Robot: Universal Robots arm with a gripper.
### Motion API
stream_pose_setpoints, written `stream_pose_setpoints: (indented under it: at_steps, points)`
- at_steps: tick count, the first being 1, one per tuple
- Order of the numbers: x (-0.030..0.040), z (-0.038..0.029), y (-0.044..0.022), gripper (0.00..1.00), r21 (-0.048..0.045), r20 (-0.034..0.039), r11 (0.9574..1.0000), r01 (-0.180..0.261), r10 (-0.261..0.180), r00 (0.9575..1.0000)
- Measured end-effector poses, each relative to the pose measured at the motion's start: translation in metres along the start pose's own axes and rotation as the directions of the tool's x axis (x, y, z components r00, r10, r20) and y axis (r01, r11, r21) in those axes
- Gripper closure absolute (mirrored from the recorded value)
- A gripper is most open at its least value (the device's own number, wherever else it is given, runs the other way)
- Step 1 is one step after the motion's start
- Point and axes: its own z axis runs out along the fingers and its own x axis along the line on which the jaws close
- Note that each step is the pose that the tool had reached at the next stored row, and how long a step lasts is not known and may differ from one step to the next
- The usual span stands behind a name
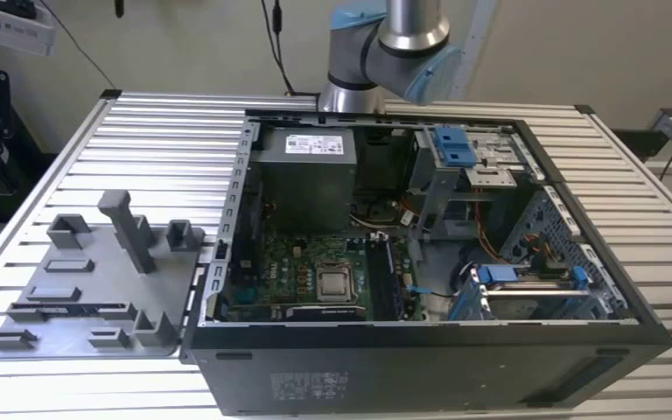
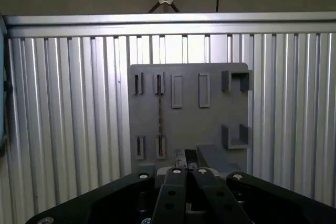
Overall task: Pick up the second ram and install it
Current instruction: 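Pick up the second ram and move it above second insertion slot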
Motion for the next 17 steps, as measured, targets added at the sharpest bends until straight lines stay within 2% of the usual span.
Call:
stream_pose_setpoints:
  at_steps: [8, 9, 10, 14, 16, 17]
  points:
    - [0.0000, 0.0000, 0.0001, 0.88, 0.0001, 0.0000, 1.0000, 0.000, 0.000, 1.0000]
    - [0.0000, 0.0000, 0.0001, 0.82, 0.0000, 0.0001, 1.0000, 0.000, 0.000, 1.0000]
    - [0.0000, 0.0001, 0.0001, 0.82, 0.0001, 0.0001, 1.0000, 0.000, 0.000, 1.0000]
    - [0.0000, 0.0000, 0.0002, 0.58, 0.0000, 0.0000, 1.0000, 0.000, 0.000, 1.0000]
    - [0.0000, 0.0000, 0.0002, 0.58, 0.0000, 0.0001, 1.0000, 0.000, 0.000, 1.0000]
    - [0.0000, 0.0001, 0.0002, 0.52, 0.0001, 0.0001, 1.0000, 0.000, 0.000, 1.0000]
